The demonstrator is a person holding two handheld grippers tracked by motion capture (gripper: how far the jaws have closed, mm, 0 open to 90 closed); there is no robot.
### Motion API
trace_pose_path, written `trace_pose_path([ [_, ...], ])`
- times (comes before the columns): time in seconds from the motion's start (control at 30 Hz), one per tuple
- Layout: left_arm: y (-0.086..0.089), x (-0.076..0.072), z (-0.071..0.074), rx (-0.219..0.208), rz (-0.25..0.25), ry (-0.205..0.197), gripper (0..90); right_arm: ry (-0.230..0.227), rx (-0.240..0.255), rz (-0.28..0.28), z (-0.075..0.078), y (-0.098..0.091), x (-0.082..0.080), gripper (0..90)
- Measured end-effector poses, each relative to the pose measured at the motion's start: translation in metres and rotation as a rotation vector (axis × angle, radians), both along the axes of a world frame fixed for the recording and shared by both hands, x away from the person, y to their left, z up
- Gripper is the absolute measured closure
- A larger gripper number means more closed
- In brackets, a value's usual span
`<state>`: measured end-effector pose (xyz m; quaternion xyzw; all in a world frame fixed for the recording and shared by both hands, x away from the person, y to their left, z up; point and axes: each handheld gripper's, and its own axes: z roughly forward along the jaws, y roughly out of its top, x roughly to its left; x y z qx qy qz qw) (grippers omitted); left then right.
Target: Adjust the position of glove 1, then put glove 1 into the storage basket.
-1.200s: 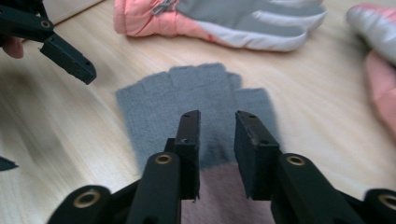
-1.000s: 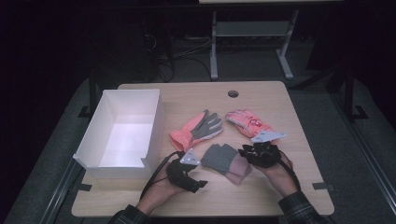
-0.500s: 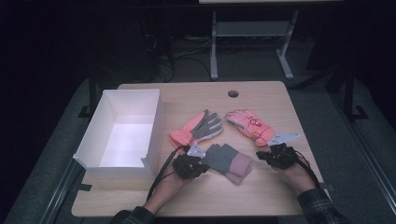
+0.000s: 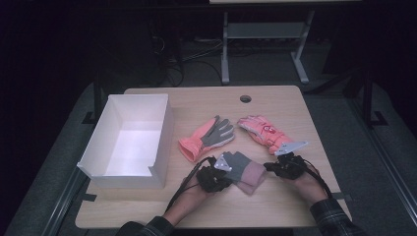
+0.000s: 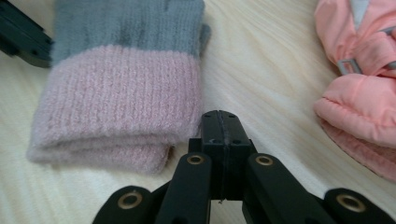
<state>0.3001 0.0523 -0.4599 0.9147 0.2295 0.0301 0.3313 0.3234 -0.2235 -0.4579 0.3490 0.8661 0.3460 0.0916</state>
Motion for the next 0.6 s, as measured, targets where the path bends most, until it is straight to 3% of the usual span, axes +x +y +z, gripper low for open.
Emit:
trace_pose_path([
  [0.3,-0.003,0.0,-0.001,-0.009,0.002,0.0,89.6,-0.002,0.023,0.07,0.007,0.003,-0.011,90.0],
  [0.5,-0.003,0.0,0.0,-0.006,-0.015,0.01,89.6,-0.007,-0.008,0.023,0.003,0.001,-0.006,90.0],
  [0.6,-0.005,-0.002,-0.001,-0.014,-0.024,0.021,89.6,0.008,-0.016,0.029,-0.002,0.004,-0.002,90.0],
])
